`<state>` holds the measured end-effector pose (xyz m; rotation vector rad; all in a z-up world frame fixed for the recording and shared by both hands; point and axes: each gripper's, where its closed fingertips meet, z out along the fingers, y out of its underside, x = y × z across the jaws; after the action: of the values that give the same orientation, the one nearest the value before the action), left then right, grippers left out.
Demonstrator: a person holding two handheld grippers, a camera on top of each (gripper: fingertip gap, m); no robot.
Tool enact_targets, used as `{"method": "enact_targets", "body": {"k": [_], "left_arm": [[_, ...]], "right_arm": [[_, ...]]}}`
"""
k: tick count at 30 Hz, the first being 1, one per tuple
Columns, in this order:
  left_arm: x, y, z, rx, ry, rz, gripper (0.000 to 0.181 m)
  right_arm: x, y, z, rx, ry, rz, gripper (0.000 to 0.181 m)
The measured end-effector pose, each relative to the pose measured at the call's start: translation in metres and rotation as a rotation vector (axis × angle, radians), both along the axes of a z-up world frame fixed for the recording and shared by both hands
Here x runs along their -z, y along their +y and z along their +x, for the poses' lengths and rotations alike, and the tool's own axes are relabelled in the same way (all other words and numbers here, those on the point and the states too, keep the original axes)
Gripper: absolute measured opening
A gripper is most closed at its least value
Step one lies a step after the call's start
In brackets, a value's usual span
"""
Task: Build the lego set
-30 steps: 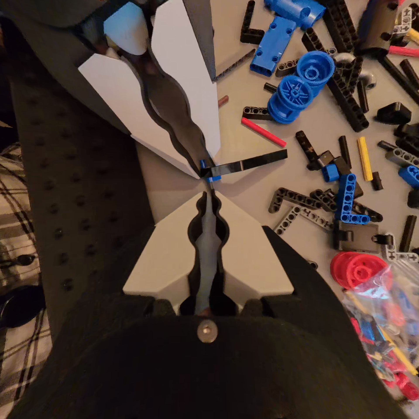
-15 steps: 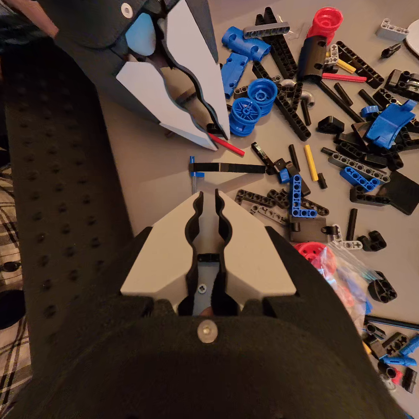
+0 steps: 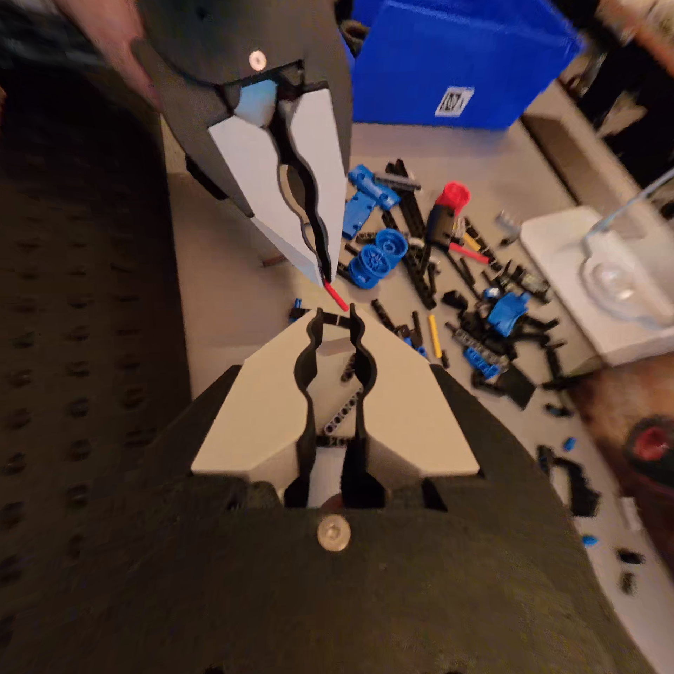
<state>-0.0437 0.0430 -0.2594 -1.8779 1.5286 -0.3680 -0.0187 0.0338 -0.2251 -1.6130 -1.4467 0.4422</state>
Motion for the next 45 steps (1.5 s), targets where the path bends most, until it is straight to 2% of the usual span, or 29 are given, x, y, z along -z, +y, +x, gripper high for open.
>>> {"method": "enact_targets", "body": {"k": [4, 5, 7, 11, 13, 14, 19, 24, 27, 30, 36, 39, 42, 45], "left_arm": [[-0.019, -0.019, 0.019, 0.099, -0.027, -0.035, 0.001], [-0.025, -0.020, 0.023, 0.105, -0.042, -0.028, 0.001], [-0.031, -0.020, 0.028, 0.115, -0.060, -0.034, 0.000], [-0.033, -0.015, 0.035, 0.093, -0.126, -0.053, 0.002], [-0.025, -0.009, 0.025, 0.035, -0.116, -0.108, 0.030], [-0.020, -0.010, 0.019, 0.026, -0.104, -0.148, 0.033], [0.002, -0.004, -0.019, -0.017, 0.027, -0.117, 0.021], [0.019, -0.002, -0.059, -0.029, 0.228, -0.076, 0.023], [0.021, 0.004, -0.070, -0.029, 0.265, -0.028, 0.023], [0.029, 0.010, -0.076, -0.018, 0.323, 0.007, 0.026], [0.033, 0.013, -0.068, 0.197, 0.375, 0.095, 0.023], [0.037, 0.012, -0.068, 0.275, 0.421, 0.033, 0.007], [0.038, 0.012, -0.064, 0.297, 0.393, -0.082, 0.003], [0.038, 0.012, -0.063, 0.320, 0.405, -0.075, 0.002]], "right_arm": [[0.005, 0.001, -0.004, -0.043, -0.203, 0.266, 0.018], [0.009, 0.000, -0.004, -0.057, -0.235, 0.283, 0.016], [0.008, -0.002, -0.004, -0.066, -0.231, 0.301, 0.000], [0.011, -0.002, 0.007, -0.033, -0.204, 0.225, 0.000], [0.012, 0.001, 0.015, -0.003, -0.190, 0.189, 0.000], [0.015, 0.002, 0.019, 0.008, -0.191, 0.175, 0.000], [0.018, 0.004, 0.029, 0.035, -0.141, 0.129, 0.000], [0.016, 0.007, 0.031, 0.048, -0.078, 0.078, 0.000], [0.017, 0.008, 0.032, 0.053, -0.066, 0.071, 0.000], [0.019, 0.008, 0.033, 0.053, -0.067, 0.062, 0.000], [0.020, 0.007, 0.033, 0.048, -0.057, 0.050, 0.000], [0.020, 0.008, 0.032, 0.049, -0.049, 0.040, 0.000], [0.020, 0.008, 0.032, 0.052, -0.046, 0.039, 0.000], [0.018, 0.008, 0.033, 0.056, -0.031, 0.029, 0.000]]}}
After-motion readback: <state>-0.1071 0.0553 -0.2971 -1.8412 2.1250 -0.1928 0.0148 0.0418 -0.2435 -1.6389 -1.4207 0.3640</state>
